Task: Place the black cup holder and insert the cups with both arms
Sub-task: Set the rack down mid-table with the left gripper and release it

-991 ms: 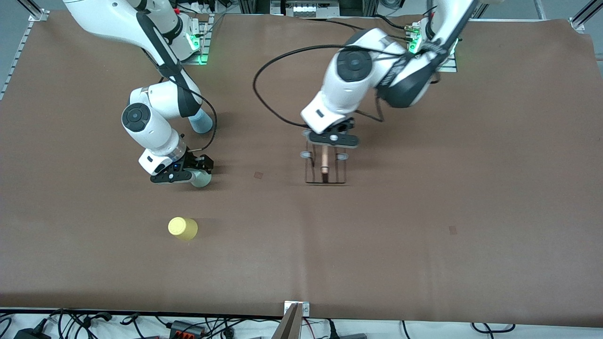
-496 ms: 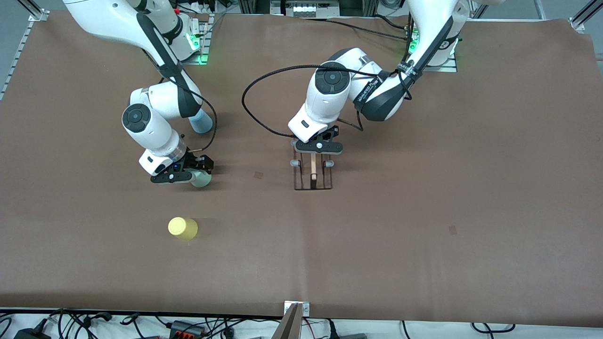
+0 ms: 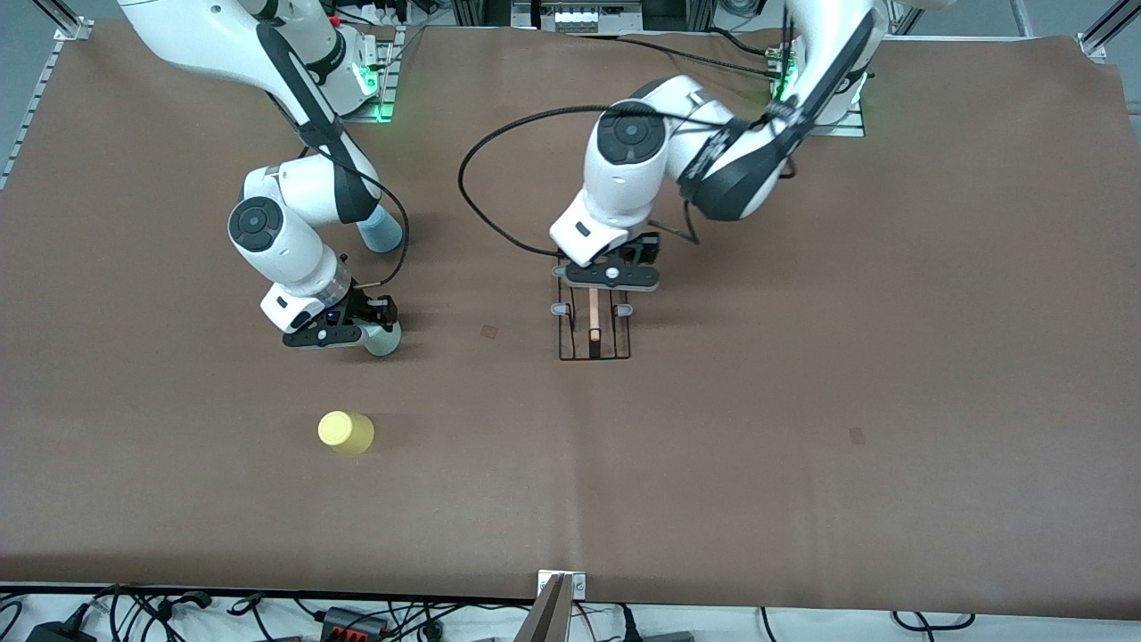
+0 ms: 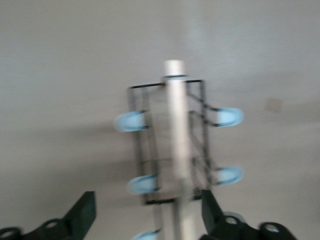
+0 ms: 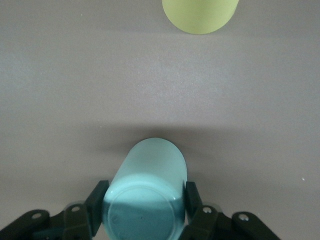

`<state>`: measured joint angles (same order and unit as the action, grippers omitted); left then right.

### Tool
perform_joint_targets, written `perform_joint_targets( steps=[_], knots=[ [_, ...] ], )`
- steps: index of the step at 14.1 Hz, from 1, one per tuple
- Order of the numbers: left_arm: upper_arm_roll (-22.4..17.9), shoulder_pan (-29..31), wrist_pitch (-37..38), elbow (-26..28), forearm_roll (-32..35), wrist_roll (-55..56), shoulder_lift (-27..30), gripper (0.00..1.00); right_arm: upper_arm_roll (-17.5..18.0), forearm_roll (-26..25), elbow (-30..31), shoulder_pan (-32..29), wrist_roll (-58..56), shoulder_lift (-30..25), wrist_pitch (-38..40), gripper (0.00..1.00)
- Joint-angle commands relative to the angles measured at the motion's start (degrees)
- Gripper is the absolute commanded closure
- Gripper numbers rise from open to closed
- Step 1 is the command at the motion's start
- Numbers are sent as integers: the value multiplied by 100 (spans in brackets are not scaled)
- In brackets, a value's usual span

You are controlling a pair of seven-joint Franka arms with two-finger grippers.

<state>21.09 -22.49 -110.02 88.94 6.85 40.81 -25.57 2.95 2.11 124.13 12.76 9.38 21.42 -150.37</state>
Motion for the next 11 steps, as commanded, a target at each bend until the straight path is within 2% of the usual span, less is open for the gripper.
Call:
perform_joint_targets(
  steps=[1, 3, 6, 9, 11],
  knots=[
    [-17, 446, 1268, -323, 106, -1028, 403, 0, -23, -36, -134, -10, -111, -295, 577, 83],
    [-43, 857, 1805, -596, 114, -1643, 499, 0, -40, -36, -327, -10, -121, -593, 1183, 85],
    [1, 1850, 2597, -957, 88, -3014, 842, 0, -23, 26, -774, 7, 72, -1016, 1983, 85],
    [1, 2676, 2713, -1063, 27, -3718, 1088, 0, 213, 52, -1556, 130, 1360, -1113, 3072, 86],
    [-69, 3125, 2714, -968, -183, -4184, 1324, 0, 424, 79, -1987, 296, 2327, -1105, 3400, 85]
  ],
)
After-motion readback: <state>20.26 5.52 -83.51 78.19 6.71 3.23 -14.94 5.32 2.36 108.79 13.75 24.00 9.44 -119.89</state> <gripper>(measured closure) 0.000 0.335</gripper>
